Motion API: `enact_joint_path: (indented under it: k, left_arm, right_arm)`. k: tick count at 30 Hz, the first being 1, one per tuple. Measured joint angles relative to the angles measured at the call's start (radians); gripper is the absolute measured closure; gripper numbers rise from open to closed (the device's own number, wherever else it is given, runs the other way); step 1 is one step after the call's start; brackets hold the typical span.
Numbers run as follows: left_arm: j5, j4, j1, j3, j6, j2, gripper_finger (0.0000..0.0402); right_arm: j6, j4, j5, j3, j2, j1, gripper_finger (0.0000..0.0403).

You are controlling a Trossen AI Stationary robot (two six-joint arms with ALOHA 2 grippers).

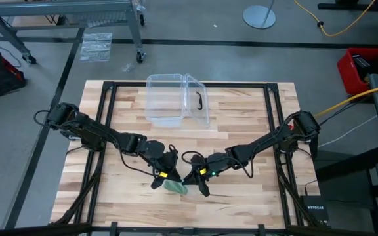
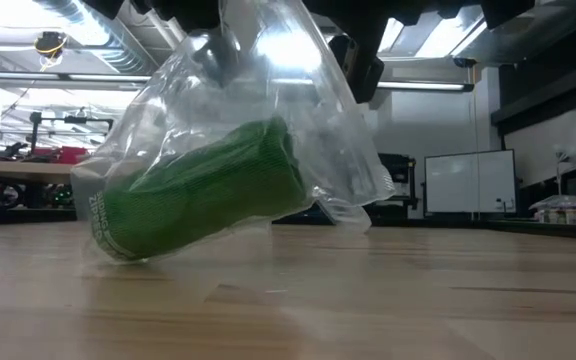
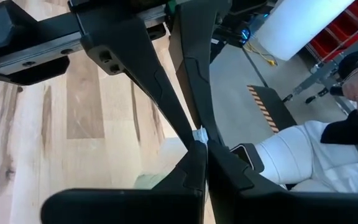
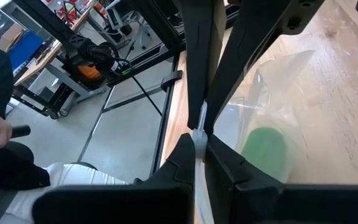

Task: Roll bandage
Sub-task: Close the transparent zip bag

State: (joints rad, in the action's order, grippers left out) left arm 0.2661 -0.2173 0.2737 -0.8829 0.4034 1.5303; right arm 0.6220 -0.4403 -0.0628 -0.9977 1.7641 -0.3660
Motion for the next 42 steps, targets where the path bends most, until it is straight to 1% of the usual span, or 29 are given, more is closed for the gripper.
enact_joint_path:
  k: [23,29,33,36,42]
  left_arm:
    - [-0.001,-0.008,-0.015,0.000,0.018,-0.011,0.0401]
    - [0.004,-0.009,-0.035,0.000,0.061,-0.025,0.0401]
    - [-0.011,-0.030,-0.046,-0.004,0.061,-0.031,0.0401]
    - [-0.003,-0.015,-0.051,-0.003,0.060,-0.027,0.0401]
    - [0.003,-0.007,-0.076,-0.003,0.078,-0.038,0.0401]
  right_arm:
    - [0.006,0.026,-0.016,-0.001,-0.002,-0.001,0.0385]
    - [0.014,0.033,0.002,-0.002,-0.002,-0.023,0.0385]
    - [0.019,0.068,-0.013,0.002,0.006,-0.042,0.0385]
    - [0.031,0.086,0.019,0.001,0.002,-0.047,0.0385]
    - [0.025,0.103,0.023,0.000,0.002,-0.047,0.0385]
